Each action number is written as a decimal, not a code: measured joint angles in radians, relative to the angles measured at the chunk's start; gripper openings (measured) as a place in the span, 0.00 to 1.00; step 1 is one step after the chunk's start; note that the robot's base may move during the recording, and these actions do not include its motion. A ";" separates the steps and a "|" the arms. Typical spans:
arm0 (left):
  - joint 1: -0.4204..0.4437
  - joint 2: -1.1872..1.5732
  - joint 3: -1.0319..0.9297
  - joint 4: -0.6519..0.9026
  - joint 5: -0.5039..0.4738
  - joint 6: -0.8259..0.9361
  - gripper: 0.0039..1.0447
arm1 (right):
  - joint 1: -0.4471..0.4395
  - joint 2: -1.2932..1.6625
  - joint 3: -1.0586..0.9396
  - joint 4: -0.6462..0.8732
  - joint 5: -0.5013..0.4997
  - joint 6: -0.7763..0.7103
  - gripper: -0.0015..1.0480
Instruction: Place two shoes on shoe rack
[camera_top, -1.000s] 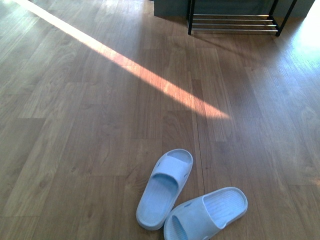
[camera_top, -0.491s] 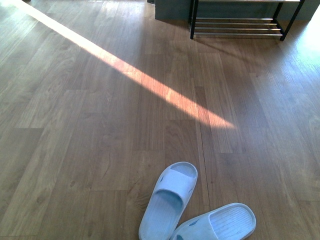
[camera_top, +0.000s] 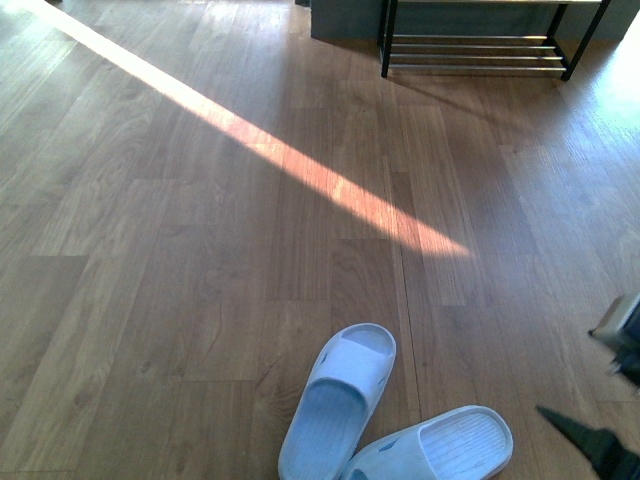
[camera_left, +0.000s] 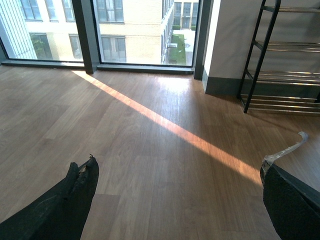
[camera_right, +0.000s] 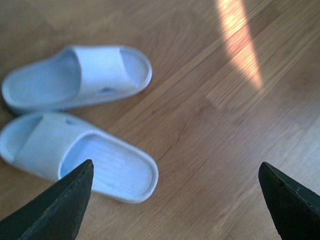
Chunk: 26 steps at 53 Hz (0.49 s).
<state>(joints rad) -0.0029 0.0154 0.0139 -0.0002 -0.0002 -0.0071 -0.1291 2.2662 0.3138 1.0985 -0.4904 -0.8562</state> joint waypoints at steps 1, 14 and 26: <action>0.000 0.000 0.000 0.000 0.000 0.000 0.91 | 0.003 0.085 0.024 0.035 0.020 -0.034 0.91; 0.000 0.000 0.000 0.000 0.000 0.000 0.91 | 0.040 0.588 0.235 0.020 0.082 -0.225 0.91; 0.000 0.000 0.000 0.000 0.000 0.000 0.91 | 0.171 0.797 0.399 0.043 0.084 -0.196 0.91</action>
<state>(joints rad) -0.0029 0.0154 0.0139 -0.0002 -0.0006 -0.0071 0.0422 3.0631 0.7132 1.1419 -0.4068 -1.0523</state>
